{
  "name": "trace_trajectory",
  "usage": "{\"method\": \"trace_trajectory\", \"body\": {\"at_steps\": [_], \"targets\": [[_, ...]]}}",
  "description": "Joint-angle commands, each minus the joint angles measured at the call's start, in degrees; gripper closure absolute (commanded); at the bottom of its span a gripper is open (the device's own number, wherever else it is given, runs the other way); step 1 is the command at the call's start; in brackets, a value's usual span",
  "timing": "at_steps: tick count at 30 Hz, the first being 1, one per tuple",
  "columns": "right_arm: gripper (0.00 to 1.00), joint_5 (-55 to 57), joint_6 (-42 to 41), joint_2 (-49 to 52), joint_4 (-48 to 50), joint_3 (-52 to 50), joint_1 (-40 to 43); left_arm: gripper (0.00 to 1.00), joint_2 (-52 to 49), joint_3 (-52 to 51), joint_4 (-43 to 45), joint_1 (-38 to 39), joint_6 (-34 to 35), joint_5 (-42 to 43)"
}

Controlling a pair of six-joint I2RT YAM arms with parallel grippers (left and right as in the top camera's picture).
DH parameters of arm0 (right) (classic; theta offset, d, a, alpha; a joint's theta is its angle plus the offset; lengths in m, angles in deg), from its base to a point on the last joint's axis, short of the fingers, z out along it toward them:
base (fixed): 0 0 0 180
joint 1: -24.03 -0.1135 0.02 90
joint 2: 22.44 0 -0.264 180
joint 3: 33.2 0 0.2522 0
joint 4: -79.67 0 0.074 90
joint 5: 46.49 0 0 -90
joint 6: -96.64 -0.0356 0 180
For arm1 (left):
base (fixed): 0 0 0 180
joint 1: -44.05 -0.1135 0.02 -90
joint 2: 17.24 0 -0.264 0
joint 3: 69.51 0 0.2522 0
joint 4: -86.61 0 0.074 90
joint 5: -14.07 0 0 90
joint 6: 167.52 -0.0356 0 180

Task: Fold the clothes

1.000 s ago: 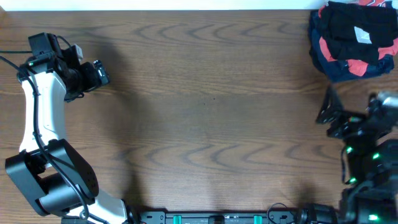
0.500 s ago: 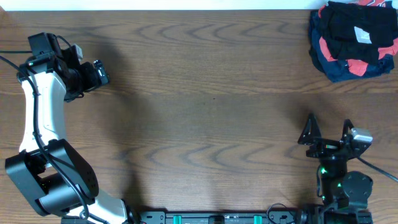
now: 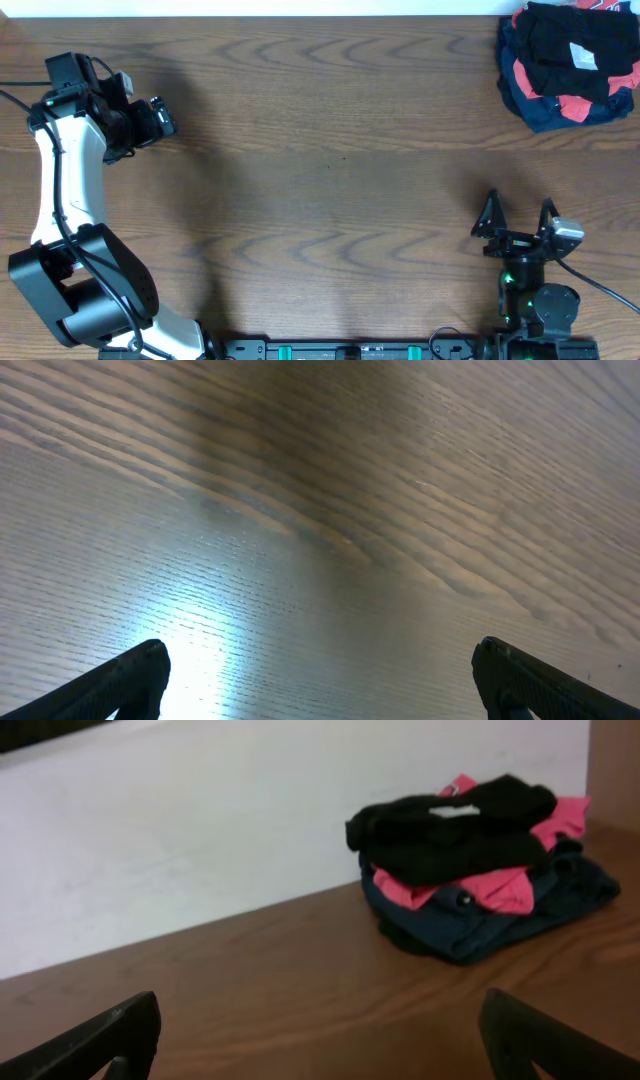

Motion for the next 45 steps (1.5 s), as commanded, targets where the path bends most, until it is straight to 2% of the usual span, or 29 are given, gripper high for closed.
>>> {"method": "trace_trajectory", "body": {"at_steps": [1, 6, 17, 45], "targets": [[0.01, 0.9, -1.0, -0.6, -0.6, -0.2, -0.6, 0.02, 1.2, -0.4, 0.0, 0.0, 0.0, -0.3], [0.01, 2.1, 0.1, -0.6, -5.2, -0.2, -0.6, 0.02, 1.2, -0.4, 0.0, 0.0, 0.0, -0.3], [0.01, 0.8, 8.8, -0.6, -5.5, -0.2, -0.7, 0.02, 1.2, -0.4, 0.0, 0.0, 0.0, -0.3], [0.01, 0.8, 9.0, -0.6, -5.3, -0.2, -0.7, 0.02, 1.2, -0.4, 0.0, 0.0, 0.0, -0.3]]}}
